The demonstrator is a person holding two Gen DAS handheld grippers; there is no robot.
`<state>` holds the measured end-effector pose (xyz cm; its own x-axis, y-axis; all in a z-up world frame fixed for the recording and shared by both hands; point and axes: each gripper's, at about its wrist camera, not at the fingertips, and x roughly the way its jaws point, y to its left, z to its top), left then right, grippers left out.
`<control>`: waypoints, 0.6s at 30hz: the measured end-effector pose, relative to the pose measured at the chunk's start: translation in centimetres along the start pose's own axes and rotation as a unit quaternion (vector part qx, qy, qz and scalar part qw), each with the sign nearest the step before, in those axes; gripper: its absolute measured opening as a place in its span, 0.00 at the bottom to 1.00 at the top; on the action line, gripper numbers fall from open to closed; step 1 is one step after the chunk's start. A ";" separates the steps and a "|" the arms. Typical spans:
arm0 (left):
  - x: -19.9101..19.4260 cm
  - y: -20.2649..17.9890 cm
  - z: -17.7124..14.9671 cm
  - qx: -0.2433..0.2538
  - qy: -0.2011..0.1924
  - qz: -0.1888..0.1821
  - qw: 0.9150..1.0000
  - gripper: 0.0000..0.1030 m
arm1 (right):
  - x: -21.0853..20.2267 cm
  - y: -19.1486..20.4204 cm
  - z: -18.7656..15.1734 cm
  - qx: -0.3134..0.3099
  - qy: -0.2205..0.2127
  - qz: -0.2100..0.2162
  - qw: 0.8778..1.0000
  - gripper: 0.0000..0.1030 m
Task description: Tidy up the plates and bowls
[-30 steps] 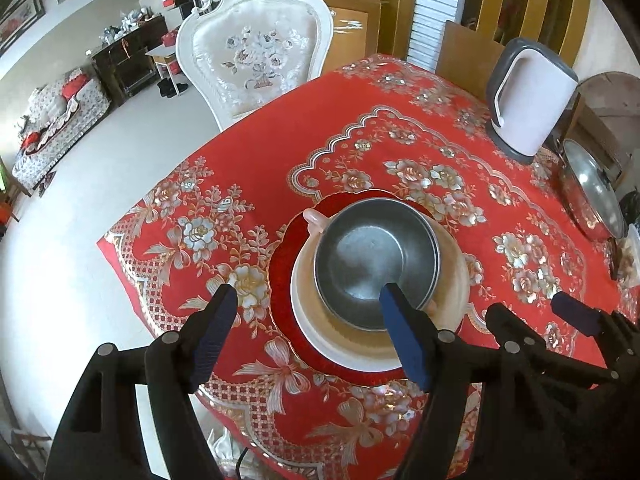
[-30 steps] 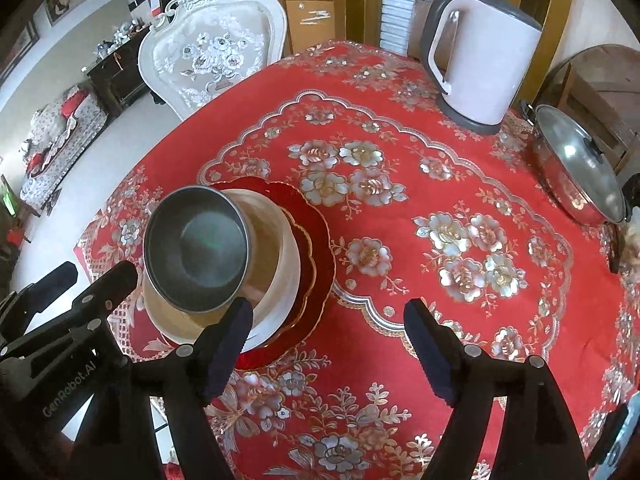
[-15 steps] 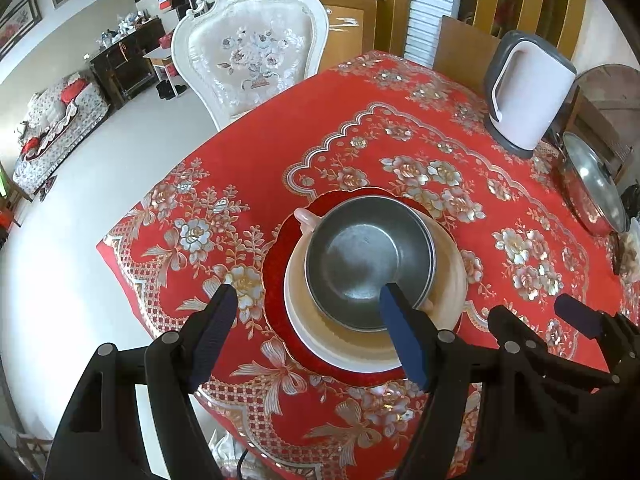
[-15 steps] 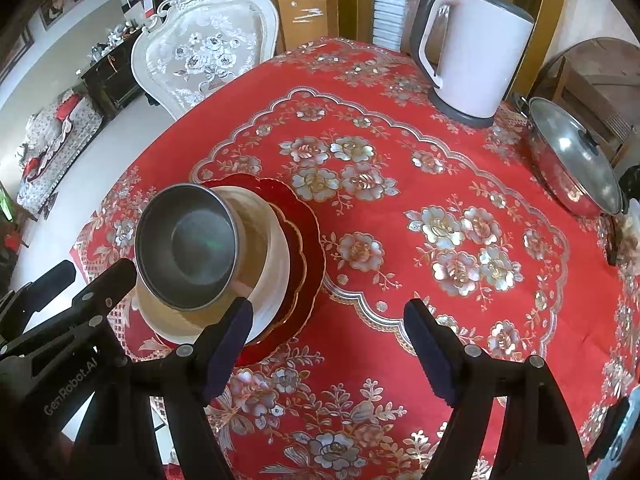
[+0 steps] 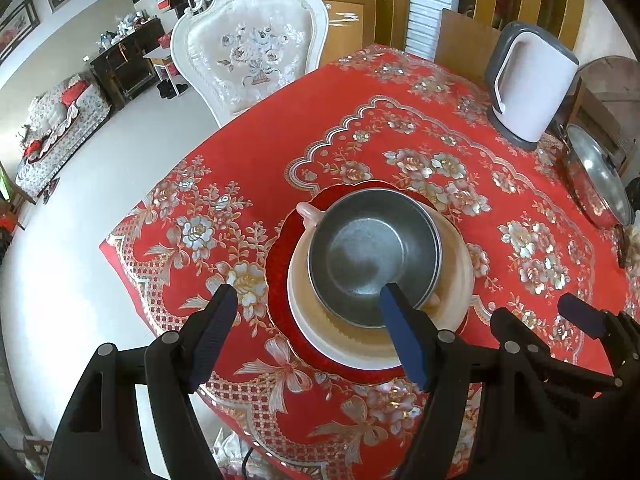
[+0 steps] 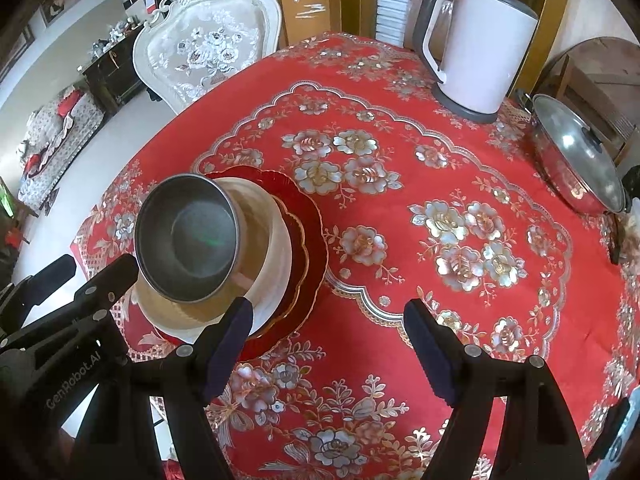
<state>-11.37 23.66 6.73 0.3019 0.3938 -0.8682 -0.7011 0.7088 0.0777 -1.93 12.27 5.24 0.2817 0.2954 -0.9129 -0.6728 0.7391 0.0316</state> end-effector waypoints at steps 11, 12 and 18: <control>1.4 0.2 0.2 0.001 0.040 -0.001 0.999 0.77 | 0.2 0.0 -0.3 -0.001 0.004 0.005 1.000 0.77; 1.4 0.2 0.1 0.000 0.036 -0.002 0.999 0.77 | 0.2 0.1 -0.3 -0.001 0.004 0.005 1.000 0.77; 1.3 0.3 -0.3 0.012 0.019 -0.006 1.000 0.77 | 0.5 0.1 -0.5 -0.006 0.006 0.005 1.000 0.77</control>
<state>-11.39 24.15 5.47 0.2848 0.3623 -0.8875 -0.6811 0.7279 0.0785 -2.23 12.17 4.57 0.2659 0.2960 -0.9174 -0.6841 0.7284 0.0367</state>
